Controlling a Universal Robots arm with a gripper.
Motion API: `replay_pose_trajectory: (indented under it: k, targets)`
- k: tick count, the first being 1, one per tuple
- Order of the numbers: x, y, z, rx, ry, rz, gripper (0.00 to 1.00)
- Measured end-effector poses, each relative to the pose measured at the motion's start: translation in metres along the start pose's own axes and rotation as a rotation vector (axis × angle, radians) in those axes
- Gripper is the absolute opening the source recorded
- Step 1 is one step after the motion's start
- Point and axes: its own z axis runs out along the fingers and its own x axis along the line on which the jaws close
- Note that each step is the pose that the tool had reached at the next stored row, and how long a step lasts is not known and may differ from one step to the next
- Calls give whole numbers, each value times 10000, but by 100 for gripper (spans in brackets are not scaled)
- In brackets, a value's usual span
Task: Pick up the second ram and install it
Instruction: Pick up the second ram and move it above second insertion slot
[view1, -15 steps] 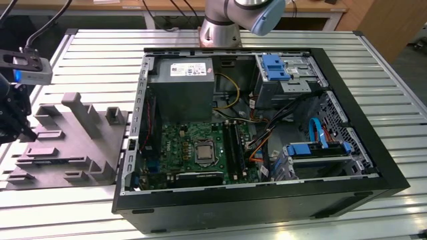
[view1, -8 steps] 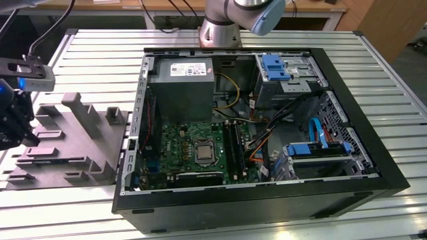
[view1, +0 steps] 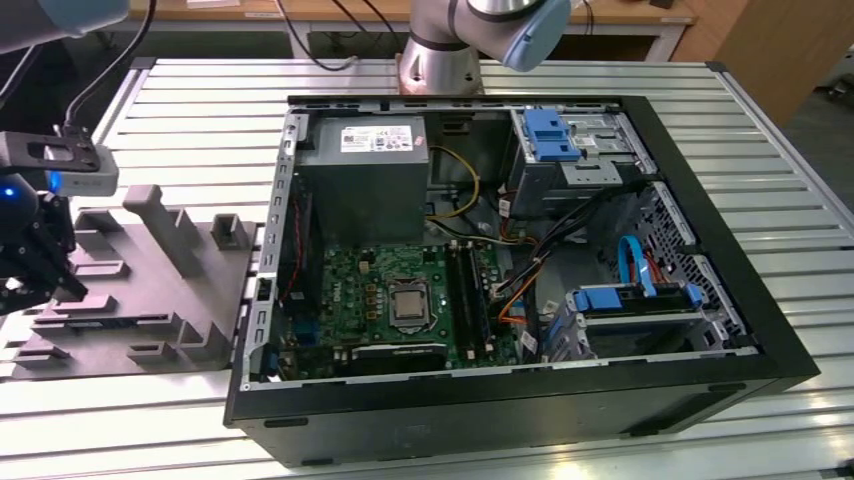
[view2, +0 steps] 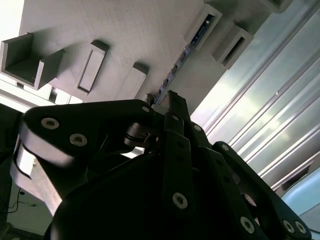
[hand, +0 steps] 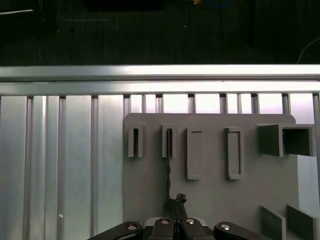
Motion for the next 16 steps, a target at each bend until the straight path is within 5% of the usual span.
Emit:
replay_pose_trajectory:
  k: [10,16]
  targets:
    - [12,-6,158,-4,7,-142,10]
    - [13,-7,184,-2,5,-154,10]
